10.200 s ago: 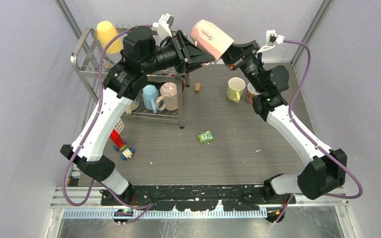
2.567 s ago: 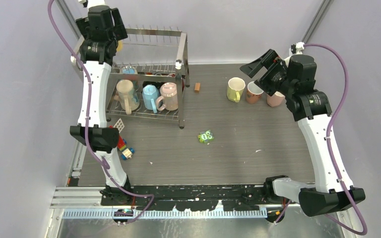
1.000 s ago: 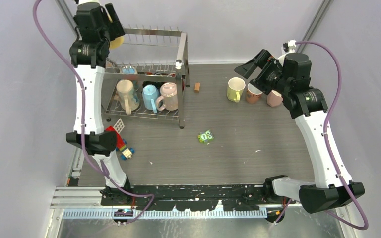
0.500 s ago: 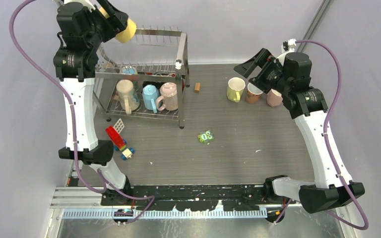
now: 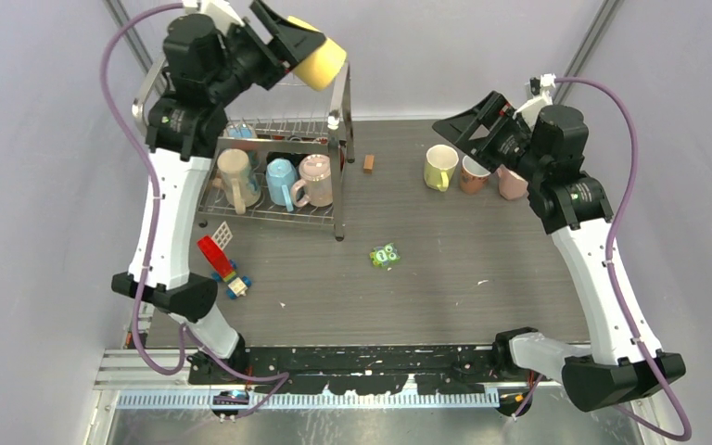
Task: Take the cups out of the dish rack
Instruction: Unload the cup from the dish rack, then place the cup at the center of the board.
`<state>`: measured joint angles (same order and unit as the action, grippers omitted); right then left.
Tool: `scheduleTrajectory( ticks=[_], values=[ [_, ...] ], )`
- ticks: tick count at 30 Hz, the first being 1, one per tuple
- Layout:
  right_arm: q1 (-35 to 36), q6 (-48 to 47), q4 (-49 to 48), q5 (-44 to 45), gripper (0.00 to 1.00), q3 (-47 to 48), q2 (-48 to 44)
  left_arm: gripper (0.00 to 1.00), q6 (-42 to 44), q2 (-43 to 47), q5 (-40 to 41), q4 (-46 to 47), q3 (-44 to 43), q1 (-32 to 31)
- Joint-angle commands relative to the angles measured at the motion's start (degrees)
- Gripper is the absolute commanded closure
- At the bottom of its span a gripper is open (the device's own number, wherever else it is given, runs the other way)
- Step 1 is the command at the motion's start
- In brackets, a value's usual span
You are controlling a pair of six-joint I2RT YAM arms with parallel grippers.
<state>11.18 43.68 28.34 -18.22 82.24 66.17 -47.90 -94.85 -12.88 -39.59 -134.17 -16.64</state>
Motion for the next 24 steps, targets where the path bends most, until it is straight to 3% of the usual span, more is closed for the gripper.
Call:
scheduleTrajectory(
  ticks=[1,12,16,20,24],
  values=[
    [0.9,1.1,-8.6,-3.3,0.0,-1.4,-4.0,1.0,-9.3,0.2,-6.2,14.0,1.0,-3.7],
    [2.6,2.9,-15.2,-4.3,0.0,-3.3,-8.1,1.0,-20.2,-4.4,-10.2,22.1,4.4,-11.8],
    [3.5,3.0,-15.9,-3.4,0.01,-3.9,-8.0,1.0,-25.9,-5.0,-12.3,28.9,7.7,-13.3],
    [3.6,5.0,-17.2,-3.1,0.06,-4.7,-7.2,1.0,-30.3,-5.6,-14.3,33.1,9.6,-14.8],
    [3.6,8.4,-19.5,-3.1,0.17,-5.0,-5.8,1.0,-33.0,-5.1,-15.4,36.6,12.5,-16.2]
  ],
)
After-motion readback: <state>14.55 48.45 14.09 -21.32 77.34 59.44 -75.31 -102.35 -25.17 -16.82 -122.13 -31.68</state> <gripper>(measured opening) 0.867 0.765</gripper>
